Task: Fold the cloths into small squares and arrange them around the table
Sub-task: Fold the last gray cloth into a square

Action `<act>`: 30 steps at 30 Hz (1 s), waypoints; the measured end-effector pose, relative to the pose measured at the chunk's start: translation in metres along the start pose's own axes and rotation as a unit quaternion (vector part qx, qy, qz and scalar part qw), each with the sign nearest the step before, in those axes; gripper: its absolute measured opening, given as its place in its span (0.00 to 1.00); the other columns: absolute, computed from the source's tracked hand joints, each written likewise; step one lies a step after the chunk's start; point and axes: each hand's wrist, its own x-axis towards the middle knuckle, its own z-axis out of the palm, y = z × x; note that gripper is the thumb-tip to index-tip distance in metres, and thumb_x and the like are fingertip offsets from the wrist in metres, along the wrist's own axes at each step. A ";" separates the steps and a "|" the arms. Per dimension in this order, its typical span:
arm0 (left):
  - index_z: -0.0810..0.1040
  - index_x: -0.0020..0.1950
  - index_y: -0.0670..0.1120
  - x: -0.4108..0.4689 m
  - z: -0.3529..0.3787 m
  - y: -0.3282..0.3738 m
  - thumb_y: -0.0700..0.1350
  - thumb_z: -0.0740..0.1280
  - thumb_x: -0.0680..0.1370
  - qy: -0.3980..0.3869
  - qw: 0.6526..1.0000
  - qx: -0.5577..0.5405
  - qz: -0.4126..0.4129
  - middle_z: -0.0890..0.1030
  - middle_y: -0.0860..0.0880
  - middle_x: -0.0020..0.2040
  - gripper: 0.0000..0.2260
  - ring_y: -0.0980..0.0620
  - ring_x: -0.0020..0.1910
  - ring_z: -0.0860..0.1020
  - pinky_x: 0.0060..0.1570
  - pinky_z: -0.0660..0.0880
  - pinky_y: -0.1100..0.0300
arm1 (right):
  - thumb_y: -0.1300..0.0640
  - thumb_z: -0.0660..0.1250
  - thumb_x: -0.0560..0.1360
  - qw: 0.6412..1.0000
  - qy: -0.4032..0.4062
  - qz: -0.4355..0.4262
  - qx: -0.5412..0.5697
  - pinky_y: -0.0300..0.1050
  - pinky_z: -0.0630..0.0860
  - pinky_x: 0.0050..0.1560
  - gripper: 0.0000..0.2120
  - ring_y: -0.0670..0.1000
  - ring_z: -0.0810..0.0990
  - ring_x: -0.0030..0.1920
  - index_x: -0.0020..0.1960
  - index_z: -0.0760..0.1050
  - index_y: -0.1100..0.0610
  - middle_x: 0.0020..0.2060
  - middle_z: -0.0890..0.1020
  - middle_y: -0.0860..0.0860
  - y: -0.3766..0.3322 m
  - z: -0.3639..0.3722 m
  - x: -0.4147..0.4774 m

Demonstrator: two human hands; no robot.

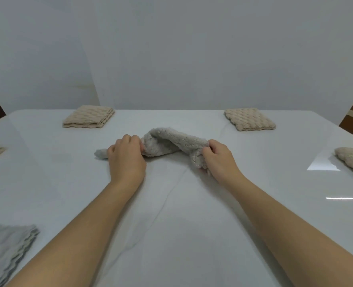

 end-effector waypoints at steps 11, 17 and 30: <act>0.71 0.65 0.51 -0.088 -0.032 0.055 0.64 0.63 0.68 -0.133 0.970 -0.093 0.179 0.73 0.53 0.58 0.29 0.51 0.57 0.73 0.54 0.72 0.52 | 0.67 0.53 0.81 0.809 -0.133 0.112 0.561 0.42 0.81 0.39 0.12 0.46 0.77 0.27 0.51 0.75 0.61 0.34 0.81 0.54 -0.040 -0.028 -0.080; 0.72 0.54 0.49 -0.074 -0.022 0.085 0.50 0.63 0.77 -0.089 0.982 -0.168 0.013 0.75 0.49 0.54 0.09 0.46 0.53 0.75 0.48 0.73 0.49 | 0.67 0.55 0.81 0.780 -0.123 0.104 0.604 0.42 0.82 0.37 0.12 0.46 0.81 0.30 0.54 0.76 0.59 0.35 0.82 0.52 -0.040 -0.024 -0.088; 0.70 0.42 0.49 -0.062 -0.022 0.063 0.39 0.54 0.77 -0.082 0.939 -0.330 0.050 0.75 0.53 0.36 0.09 0.56 0.35 0.72 0.34 0.66 0.62 | 0.69 0.57 0.80 0.792 0.000 0.167 0.588 0.39 0.79 0.29 0.13 0.48 0.80 0.28 0.60 0.74 0.59 0.36 0.82 0.57 -0.003 -0.035 -0.068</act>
